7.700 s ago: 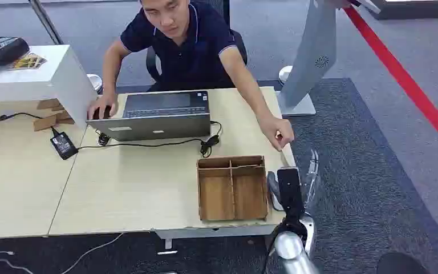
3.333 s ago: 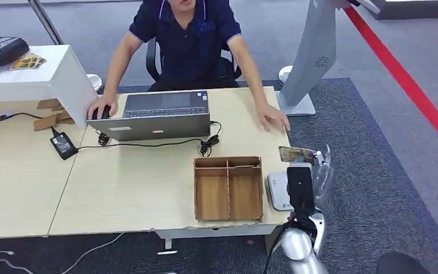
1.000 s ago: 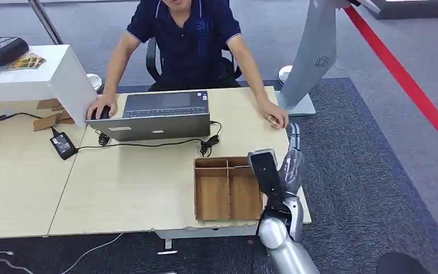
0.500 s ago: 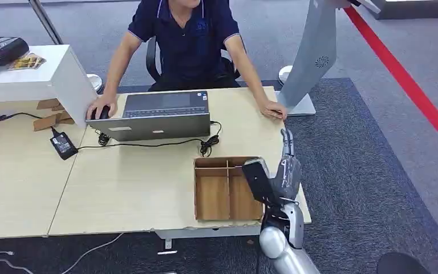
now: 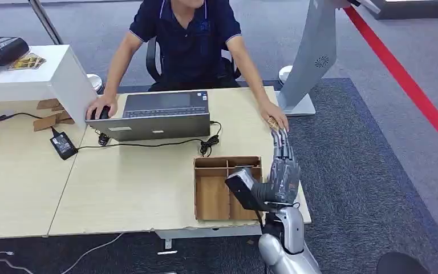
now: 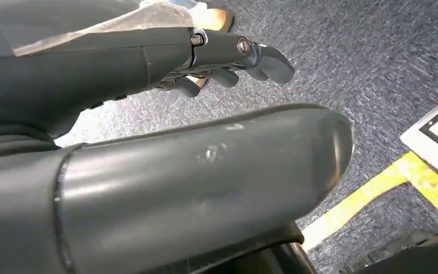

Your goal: Pass the card to the sensor for recognition and then transmit it.

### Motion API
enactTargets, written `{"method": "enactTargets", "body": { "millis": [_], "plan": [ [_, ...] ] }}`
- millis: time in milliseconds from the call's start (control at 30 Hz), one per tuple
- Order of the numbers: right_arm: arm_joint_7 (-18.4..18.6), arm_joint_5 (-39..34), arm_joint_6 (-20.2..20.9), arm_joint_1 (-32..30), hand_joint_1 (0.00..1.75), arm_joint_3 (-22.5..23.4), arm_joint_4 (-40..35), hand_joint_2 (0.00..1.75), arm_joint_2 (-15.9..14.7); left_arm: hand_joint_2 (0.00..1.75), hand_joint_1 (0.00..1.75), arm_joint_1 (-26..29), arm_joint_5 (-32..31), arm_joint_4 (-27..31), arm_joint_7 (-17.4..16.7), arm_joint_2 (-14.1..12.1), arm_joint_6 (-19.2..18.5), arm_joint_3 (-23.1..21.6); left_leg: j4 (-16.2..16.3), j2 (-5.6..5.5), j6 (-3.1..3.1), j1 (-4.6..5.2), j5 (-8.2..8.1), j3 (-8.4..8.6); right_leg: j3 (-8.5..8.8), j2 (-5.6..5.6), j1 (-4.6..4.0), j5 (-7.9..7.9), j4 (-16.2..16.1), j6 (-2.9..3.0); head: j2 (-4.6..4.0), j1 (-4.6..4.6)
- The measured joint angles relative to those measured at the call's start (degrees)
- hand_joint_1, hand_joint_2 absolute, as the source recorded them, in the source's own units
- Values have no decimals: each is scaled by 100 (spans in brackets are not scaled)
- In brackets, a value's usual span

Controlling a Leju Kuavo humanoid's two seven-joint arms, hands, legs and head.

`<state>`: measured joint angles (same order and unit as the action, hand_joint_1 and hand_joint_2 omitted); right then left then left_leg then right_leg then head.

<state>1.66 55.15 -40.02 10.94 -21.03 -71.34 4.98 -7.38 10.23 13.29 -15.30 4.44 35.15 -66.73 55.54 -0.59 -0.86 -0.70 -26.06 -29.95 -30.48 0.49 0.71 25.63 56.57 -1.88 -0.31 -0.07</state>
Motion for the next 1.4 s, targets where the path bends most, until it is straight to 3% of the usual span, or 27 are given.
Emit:
{"method": "enactTargets", "body": {
  "millis": [733, 1400],
  "plan": [
    [-6, -57, 0, -21, 0, 0, 273, 175, 6, 0, 0, 0, -17, 0, -2, 9, 0, 0, 0, 0, 0, 0, 0, -1, 0, 0, 0, 0, 0, 0, 0, 0],
    [-203, -122, 0, 130, 0, -2, 612, 175, 188, 0, 0, -1, -101, 0, 72, 7, -77, -2, 0, 0, 0, 0, 1, -2, 1, 0, 0, 0, 0, 0, 0, 0]
  ]
}}
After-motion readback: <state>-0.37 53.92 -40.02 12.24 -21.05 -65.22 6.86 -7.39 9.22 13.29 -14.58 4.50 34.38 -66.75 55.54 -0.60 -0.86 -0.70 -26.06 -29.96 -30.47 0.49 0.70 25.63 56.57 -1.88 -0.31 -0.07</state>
